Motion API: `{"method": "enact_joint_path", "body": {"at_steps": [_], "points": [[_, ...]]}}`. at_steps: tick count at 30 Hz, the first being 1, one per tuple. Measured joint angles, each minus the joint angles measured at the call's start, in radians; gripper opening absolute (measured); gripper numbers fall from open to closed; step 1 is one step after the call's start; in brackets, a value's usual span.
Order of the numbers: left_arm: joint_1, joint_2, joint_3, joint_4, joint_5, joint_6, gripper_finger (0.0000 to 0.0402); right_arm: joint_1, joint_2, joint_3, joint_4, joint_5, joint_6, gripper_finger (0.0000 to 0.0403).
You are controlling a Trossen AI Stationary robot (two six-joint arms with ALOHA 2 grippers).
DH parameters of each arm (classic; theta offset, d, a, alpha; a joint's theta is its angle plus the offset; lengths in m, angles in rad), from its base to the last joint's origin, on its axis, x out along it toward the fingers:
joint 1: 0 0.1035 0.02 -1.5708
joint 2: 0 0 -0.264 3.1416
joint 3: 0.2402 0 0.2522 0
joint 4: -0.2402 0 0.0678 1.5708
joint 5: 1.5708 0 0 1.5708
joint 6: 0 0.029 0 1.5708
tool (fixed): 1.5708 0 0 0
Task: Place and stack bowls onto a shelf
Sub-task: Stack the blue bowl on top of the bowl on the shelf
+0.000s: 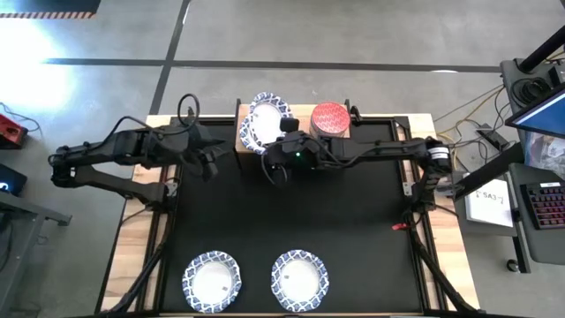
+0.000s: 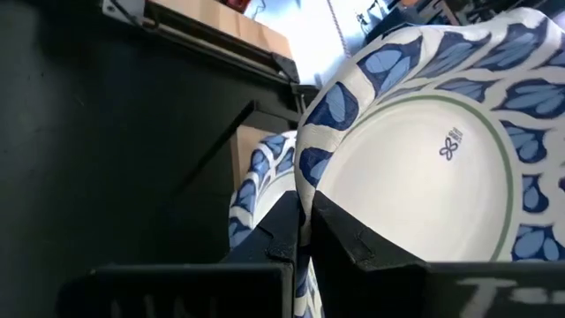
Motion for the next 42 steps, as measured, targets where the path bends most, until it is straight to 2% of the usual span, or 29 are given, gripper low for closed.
{"method": "enact_joint_path", "body": {"at_steps": [3, 7, 23, 35, 42], "points": [[0.000, -0.002, 0.000, 0.000, 0.000, 0.000, 0.0149, -0.008, 0.005, 0.000, -0.003, -0.015, -0.001, 0.0012], [0.000, -0.002, 0.000, 0.000, 0.000, 0.005, 0.0149, -0.024, 0.010, 0.000, -0.001, -0.122, 0.037, 0.0012], [0.000, 0.000, 0.000, 0.000, 0.000, 0.007, 0.0149, -0.087, 0.010, 0.000, -0.001, -0.125, 0.066, 0.0012], [0.000, 0.000, 0.000, 0.000, -0.001, 0.007, 0.0149, -0.089, 0.016, -0.002, -0.008, -0.151, 0.066, 0.0013], [0.000, 0.000, 0.000, 0.000, -0.001, 0.007, 0.0149, -0.094, 0.058, -0.002, -0.008, -0.147, 0.037, 0.0044]]}}
